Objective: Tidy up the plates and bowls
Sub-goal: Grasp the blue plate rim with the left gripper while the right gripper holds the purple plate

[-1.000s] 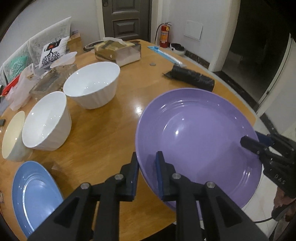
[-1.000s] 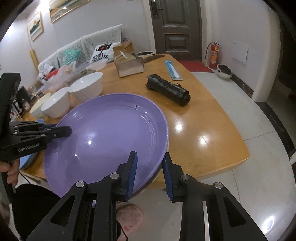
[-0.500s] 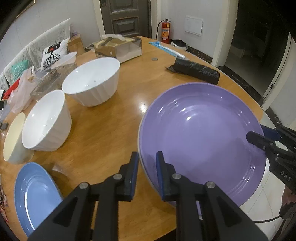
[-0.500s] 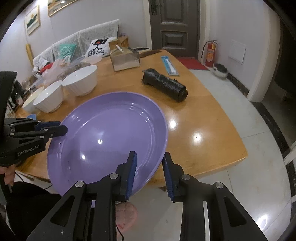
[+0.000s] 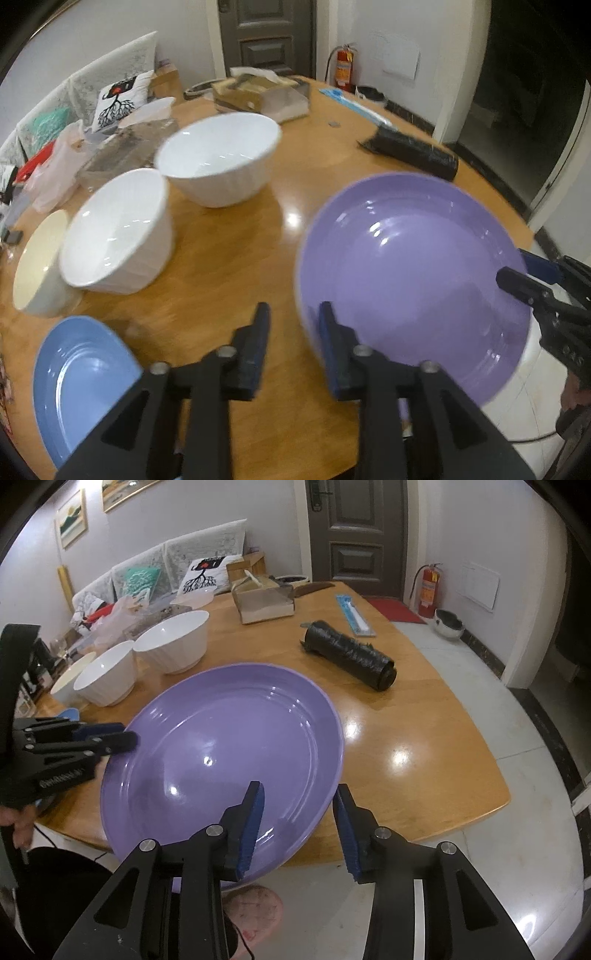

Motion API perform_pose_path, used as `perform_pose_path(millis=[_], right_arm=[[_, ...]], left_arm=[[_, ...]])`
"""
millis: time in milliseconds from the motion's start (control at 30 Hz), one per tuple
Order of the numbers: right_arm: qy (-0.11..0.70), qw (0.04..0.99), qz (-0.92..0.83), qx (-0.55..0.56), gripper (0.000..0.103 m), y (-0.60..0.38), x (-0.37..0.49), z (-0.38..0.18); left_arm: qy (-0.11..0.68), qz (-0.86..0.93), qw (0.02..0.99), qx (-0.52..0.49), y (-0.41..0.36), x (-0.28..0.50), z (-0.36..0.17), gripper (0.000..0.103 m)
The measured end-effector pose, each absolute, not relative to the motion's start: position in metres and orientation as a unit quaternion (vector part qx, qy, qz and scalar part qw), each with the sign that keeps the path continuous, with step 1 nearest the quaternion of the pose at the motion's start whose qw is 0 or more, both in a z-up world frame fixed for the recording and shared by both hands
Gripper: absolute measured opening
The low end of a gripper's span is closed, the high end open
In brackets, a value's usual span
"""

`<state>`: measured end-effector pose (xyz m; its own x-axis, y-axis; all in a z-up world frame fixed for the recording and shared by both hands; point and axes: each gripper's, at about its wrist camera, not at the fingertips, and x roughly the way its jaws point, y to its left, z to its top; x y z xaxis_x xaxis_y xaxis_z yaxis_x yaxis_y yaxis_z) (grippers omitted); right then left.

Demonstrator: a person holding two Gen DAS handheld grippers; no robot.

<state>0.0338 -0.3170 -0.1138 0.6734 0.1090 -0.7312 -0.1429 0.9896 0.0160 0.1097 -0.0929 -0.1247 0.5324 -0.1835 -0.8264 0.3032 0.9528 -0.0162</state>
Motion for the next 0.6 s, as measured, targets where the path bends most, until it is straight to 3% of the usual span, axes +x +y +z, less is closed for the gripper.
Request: perform_pose_path(millis=[200, 367, 600], right_arm=[[0.348, 0.928, 0.135, -0.011, 0.035, -0.294, 0.025, -0.079], [0.338, 0.904, 0.263, -0.015, 0.052, -0.234, 0.030, -0.063], [0.381, 0.840, 0.383, -0.052, 0.058, -0.145, 0.041, -0.080]], left_arm=[[0.442, -0.144, 0.885, -0.031, -0.021, 0.082, -0.094, 0.031], [0.413, -0.072, 0.906, -0.062, 0.052, 0.058, -0.077, 0.033], [0.422, 0.028, 0.900, -0.111, 0.147, 0.036, -0.097, 0.033]])
